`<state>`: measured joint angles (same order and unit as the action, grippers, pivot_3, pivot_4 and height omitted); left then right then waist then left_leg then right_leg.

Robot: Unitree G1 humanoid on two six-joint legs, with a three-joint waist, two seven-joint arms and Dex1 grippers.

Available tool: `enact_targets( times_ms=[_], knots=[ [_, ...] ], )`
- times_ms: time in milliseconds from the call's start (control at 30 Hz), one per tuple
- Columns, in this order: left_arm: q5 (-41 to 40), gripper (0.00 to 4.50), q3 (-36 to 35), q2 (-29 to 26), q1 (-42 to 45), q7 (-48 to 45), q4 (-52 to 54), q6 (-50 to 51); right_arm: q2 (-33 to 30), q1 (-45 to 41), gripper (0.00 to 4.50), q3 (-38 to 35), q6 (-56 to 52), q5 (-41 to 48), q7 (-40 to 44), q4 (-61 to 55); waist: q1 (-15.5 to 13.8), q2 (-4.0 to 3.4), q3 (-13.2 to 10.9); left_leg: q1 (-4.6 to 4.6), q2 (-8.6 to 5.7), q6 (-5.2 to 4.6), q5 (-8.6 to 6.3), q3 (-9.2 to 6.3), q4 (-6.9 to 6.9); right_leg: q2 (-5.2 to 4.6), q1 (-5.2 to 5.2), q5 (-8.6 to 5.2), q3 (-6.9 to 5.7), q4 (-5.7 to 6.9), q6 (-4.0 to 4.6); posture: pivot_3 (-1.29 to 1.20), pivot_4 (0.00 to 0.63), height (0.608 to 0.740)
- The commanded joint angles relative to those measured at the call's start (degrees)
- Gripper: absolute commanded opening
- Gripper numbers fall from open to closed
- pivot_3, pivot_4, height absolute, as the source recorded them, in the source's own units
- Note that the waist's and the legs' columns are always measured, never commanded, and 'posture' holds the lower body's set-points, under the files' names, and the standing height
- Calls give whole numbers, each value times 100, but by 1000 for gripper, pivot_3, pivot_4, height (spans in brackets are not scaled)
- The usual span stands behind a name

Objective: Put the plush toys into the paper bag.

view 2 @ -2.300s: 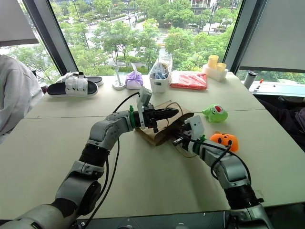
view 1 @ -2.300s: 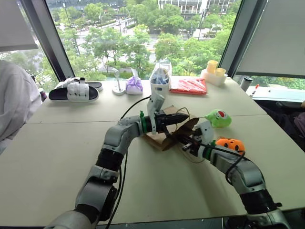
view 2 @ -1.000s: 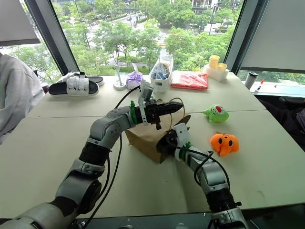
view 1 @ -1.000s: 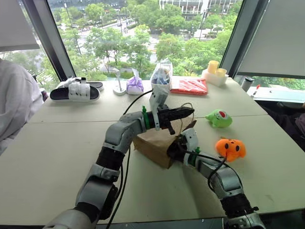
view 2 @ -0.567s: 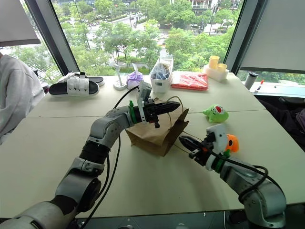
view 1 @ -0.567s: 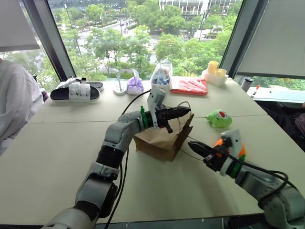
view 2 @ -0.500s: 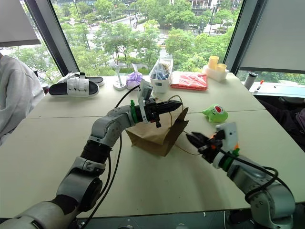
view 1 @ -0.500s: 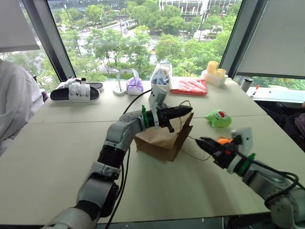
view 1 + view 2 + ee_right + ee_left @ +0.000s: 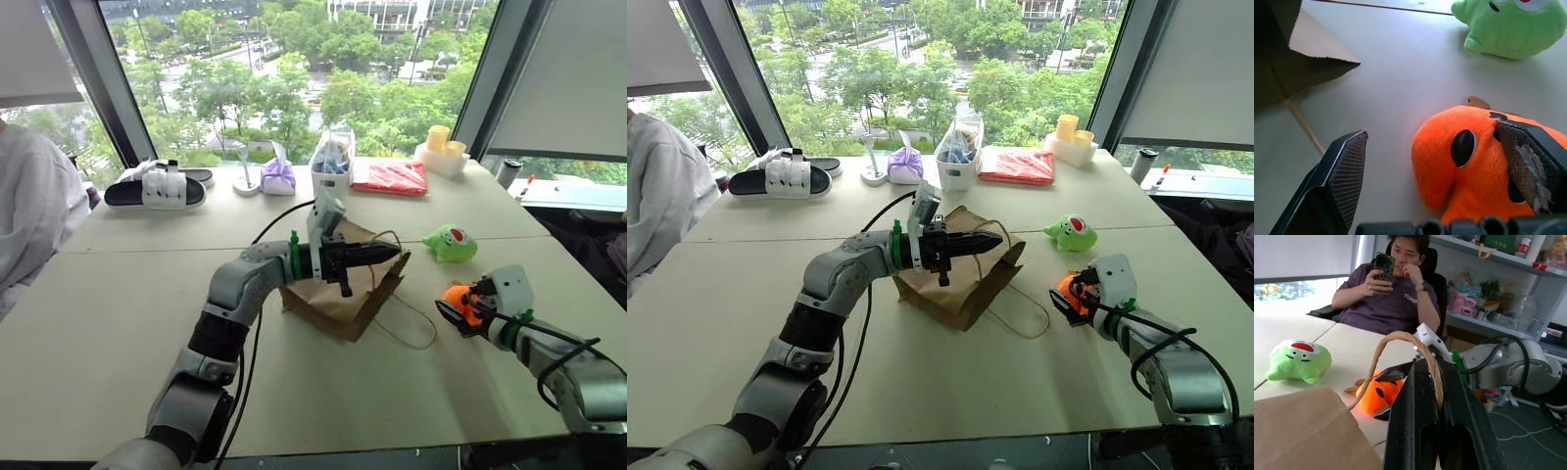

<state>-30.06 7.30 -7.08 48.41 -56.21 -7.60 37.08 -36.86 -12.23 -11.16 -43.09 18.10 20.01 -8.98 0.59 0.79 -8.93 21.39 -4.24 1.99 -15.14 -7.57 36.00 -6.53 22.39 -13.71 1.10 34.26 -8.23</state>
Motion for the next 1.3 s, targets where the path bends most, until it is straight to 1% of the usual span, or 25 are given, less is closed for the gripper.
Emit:
enact_targets(
  times_ms=[33, 67, 100, 133, 200, 267, 333, 367, 400, 433, 500, 567, 600, 733, 800, 933, 1000, 1100, 1200, 1267, 1300],
  knots=[
    [-85, 0, 32, 64, -47, 52, 310, -21, -206, -284, 4443, 356, 83, -616, -181, 602, -2, 0, 0, -2, 0, 0, 0, -1, 1, 0, -3, 0, 0, -1, 0, 0, 150, 740],
    [-88, 0, 27, 65, -61, 60, 334, -26, -279, -330, 4443, 492, 123, -826, -235, 765, -13, 0, 0, -1, 0, 0, 0, -1, 1, 0, -4, 0, -1, -1, 0, 0, 150, 740],
    [-97, 0, 3, 65, -65, 78, 347, -35, -344, -355, 3918, 591, 195, -974, -231, 865, -15, 0, 0, -1, -1, 0, 0, -2, 0, 0, -3, 0, -1, -1, 0, 0, 150, 740],
    [-111, 0, -24, 53, -60, 84, 350, -39, -441, -348, 3609, 715, 294, -1130, -188, 902, -16, 0, 0, -1, -1, 0, 0, -2, 0, 0, -2, 0, -1, -1, 0, 0, 150, 740],
    [-140, 0, -65, 19, -44, 80, 343, -39, -556, -318, 2697, 846, 450, -1343, -137, 925, -9, 0, 0, 0, -1, 0, 0, -2, 0, 0, -2, 0, -1, -2, 0, 0, 150, 740],
    [-179, 0, -109, -13, -15, 79, 318, -38, -681, -257, 1616, 969, 601, -1577, -117, 946, -6, 0, 0, -1, -1, 0, 0, -2, -1, 0, -2, 0, -2, -2, 0, 0, 150, 740],
    [-223, 0, -160, -33, 25, 77, 270, -35, -670, -211, 636, 879, 676, -1615, -118, 917, -6, 0, 0, -1, -1, 1, 0, -2, -1, 0, -2, 0, -2, -2, 0, 0, 150, 740],
    [-244, 0, -177, -38, 40, 75, 251, -28, -653, -196, 240, 809, 712, -1610, -113, 884, -8, 0, 0, -1, -1, 1, 0, -2, 0, 0, -3, 0, -2, -2, 0, 0, 150, 740],
    [-275, 0, -200, -42, 64, 64, 219, -12, -678, -151, 33, 715, 886, -1566, -18, 794, -14, 0, 0, -1, -1, 1, 0, -3, 0, 0, -4, 0, -2, -2, 0, 0, 150, 740],
    [-306, 0, -219, -52, 87, 44, 191, 3, -698, -107, 33, 605, 1084, -1479, 117, 676, -20, 0, 0, 0, -1, 1, 0, -3, 1, 0, -4, 0, -2, -2, 0, 0, 150, 740],
    [-388, 0, -250, -125, 154, -65, 119, 57, -577, 1, 33, 137, 1321, -850, 605, 119, -16, 0, 0, 0, -1, 1, 0, -3, 0, 0, -4, 0, -2, -4, 0, 0, 150, 740],
    [-502, 0, -271, -224, 218, -269, 82, 140, -532, 185, 33, -255, 1318, -146, 1146, -658, 9, -1, -1, 2, 0, 1, 0, -3, -3, 0, 0, 0, -2, -4, 0, 0, 150, 740],
    [-544, 0, -275, -256, 238, -334, 72, 171, -535, 250, 33, -357, 1281, 42, 1288, -894, 22, -1, -1, 2, 0, 0, 0, -4, -5, 0, 2, 0, -2, -3, -1, 0, 150, 740],
    [-525, 0, -240, -340, 363, -524, -106, 148, -681, 540, 33, -517, 608, 776, 1636, -2068, 6, -1, -1, -1, 2, 0, 0, -7, -5, 3, -2, -1, -5, -3, -1, 0, 150, 740],
    [-499, 0, -224, -340, 411, -586, -200, 118, -760, 619, 33, -433, 320, 998, 1687, -2540, -2, -1, -1, -1, 3, 0, 0, -9, -2, 3, -5, -1, -6, -4, -1, 0, 150, 740],
    [-580, 0, -257, -268, 473, -629, -280, 168, -960, 519, 33, 19, 181, 817, 1715, -2710, -15, 2, -3, 2, 1, -1, -1, -8, 3, 0, -6, -1, -5, -6, -1, 0, 150, 740],
    [-683, 0, -329, -195, 491, -574, -268, 270, -1005, 367, 33, 386, 248, 625, 1695, -2666, -14, 3, -3, 2, 1, -1, -1, -8, 3, -1, -6, -1, -6, -6, -1, 0, 150, 740],
    [-816, 0, -344, -155, 462, -550, -110, 447, -895, 50, 33, 871, 299, 362, 1588, -2563, 5, 2, -3, 2, 2, -1, -1, -8, 1, -1, -2, -1, -6, -5, -1, 0, 150, 740],
    [-1017, 0, -358, -115, 387, -521, 127, 684, -734, -380, 33, 1526, 579, -155, 1528, -2084, 27, 2, -3, 2, 3, -1, -1, -7, -3, 0, 3, -1, -5, -3, -1, 0, 150, 740],
    [-1095, 0, -374, -99, 362, -484, 211, 780, -673, -533, 33, 1739, 750, -397, 1525, -1831, 11, 2, -3, 2, 3, 0, 0, -7, -3, 1, 4, 0, -4, -2, -1, 0, 150, 740],
    [-1191, 0, -426, -69, 348, -422, 268, 868, -570, -777, 33, 1954, 960, -669, 1467, -1488, 0, 2, -3, 1, 3, 0, 0, -7, -3, 1, 4, 0, -4, -2, -1, 0, 150, 740]
  ],
)
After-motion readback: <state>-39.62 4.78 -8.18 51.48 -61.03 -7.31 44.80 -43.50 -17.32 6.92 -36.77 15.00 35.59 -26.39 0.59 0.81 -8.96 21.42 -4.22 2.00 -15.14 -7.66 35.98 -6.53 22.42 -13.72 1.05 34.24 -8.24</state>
